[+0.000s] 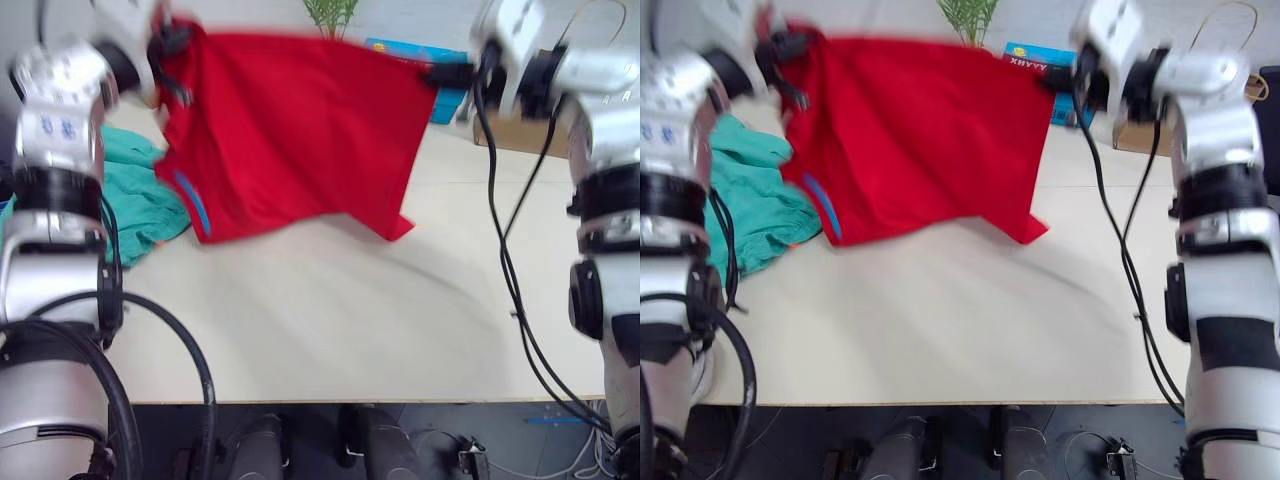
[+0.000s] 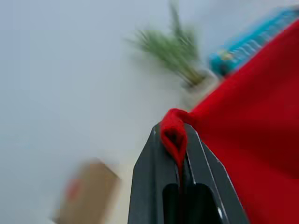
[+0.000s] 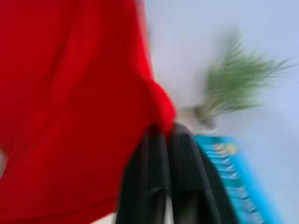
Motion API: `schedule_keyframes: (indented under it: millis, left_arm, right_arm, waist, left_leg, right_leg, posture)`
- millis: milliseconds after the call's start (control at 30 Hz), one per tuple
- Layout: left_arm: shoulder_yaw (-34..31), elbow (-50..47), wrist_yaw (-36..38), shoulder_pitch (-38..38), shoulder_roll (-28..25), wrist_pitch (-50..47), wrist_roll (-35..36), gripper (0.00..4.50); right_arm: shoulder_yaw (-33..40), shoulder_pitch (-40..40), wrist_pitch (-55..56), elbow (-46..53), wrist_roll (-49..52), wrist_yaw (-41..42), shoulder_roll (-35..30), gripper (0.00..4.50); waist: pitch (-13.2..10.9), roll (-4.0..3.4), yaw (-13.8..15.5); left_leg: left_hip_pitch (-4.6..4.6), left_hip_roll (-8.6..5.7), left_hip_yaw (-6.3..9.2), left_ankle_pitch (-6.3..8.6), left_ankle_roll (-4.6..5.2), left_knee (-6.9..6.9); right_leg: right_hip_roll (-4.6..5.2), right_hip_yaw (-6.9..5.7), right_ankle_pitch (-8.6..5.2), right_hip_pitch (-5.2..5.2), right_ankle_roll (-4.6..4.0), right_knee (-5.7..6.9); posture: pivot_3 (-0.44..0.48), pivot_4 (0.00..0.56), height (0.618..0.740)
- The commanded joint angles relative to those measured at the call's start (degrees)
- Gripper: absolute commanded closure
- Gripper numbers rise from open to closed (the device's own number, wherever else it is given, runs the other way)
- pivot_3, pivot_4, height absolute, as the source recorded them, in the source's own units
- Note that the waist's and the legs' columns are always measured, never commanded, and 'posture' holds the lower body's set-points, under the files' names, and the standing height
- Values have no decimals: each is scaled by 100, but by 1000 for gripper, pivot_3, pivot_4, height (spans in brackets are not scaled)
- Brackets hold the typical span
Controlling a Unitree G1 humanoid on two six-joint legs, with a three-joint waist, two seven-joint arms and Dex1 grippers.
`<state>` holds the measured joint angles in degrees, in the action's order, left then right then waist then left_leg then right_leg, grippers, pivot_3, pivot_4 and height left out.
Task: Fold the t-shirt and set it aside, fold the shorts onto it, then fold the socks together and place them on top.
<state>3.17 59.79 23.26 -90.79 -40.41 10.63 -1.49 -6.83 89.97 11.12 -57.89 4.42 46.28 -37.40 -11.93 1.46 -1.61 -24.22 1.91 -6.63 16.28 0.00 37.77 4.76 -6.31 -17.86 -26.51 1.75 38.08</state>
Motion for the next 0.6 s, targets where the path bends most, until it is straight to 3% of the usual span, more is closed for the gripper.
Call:
schedule_keyframes:
  millis: [33,100,200,333,400,433,533,600]
  left_arm:
    - [-153,473,-1140,-1007,-373,1493,-521,4500]
    - [247,371,-1527,-1116,-756,2211,-1247,4500]
    - [159,334,-1079,-805,-850,2598,-1117,4500]
    - [-81,-714,877,881,-789,2660,-33,4500]
    - [-128,-2794,2068,3064,-919,1904,1269,4500]
    - [-169,-3538,2404,3800,-994,1634,1633,4500]
    - [-346,-5513,2715,6044,-1399,514,2060,4500]
    - [-442,-6498,2800,7208,-1562,249,1951,4500]
  right_arm:
    - [394,697,1502,-581,-401,-1299,-196,4437]
    - [443,467,1765,-705,-449,-1145,-285,4437]
    - [458,-160,1918,-695,-491,-880,-351,4437]
    - [603,-1234,2083,-281,-251,-340,-372,4437]
    - [728,-2063,2005,136,138,337,-354,4437]
    - [747,-2351,1994,313,224,556,-367,4437]
    - [596,-3511,1774,962,302,1368,-578,4437]
    - [601,-4246,1583,1194,369,1716,-734,4437]
  waist:
    - [-1,1,-29]
    - [-1,0,-65]
    - [0,1,-53]
    - [-13,-27,7]
    - [-15,-33,-11]
    - [-17,-34,-20]
    - [-26,-25,-65]
    - [-27,-22,-34]
  left_leg:
    - [-17,-6,-11,6,8,-11]
    - [-7,-4,-26,22,36,-26]
    - [36,-12,-43,31,51,-54]
    - [81,-19,-85,37,64,-55]
    - [84,-19,-95,31,74,-15]
    - [92,-18,-96,31,85,22]
    - [93,-6,-98,29,89,58]
    - [93,8,-95,28,90,68]
  right_leg:
    - [5,-15,0,-23,0,0]
    - [20,-75,0,-25,1,-2]
    - [56,-164,0,1,1,1]
    - [78,-211,-5,75,10,-43]
    - [79,-206,-5,100,11,-38]
    - [91,-188,0,112,19,-14]
    - [92,-152,26,116,24,-1]
    - [84,-149,34,121,16,-8]
  posture:
    - [0,150,740]
    - [0,150,740]
    - [0,150,740]
    - [0,150,740]
    - [0,150,740]
    - [0,150,740]
    - [0,150,740]
    - [0,150,740]
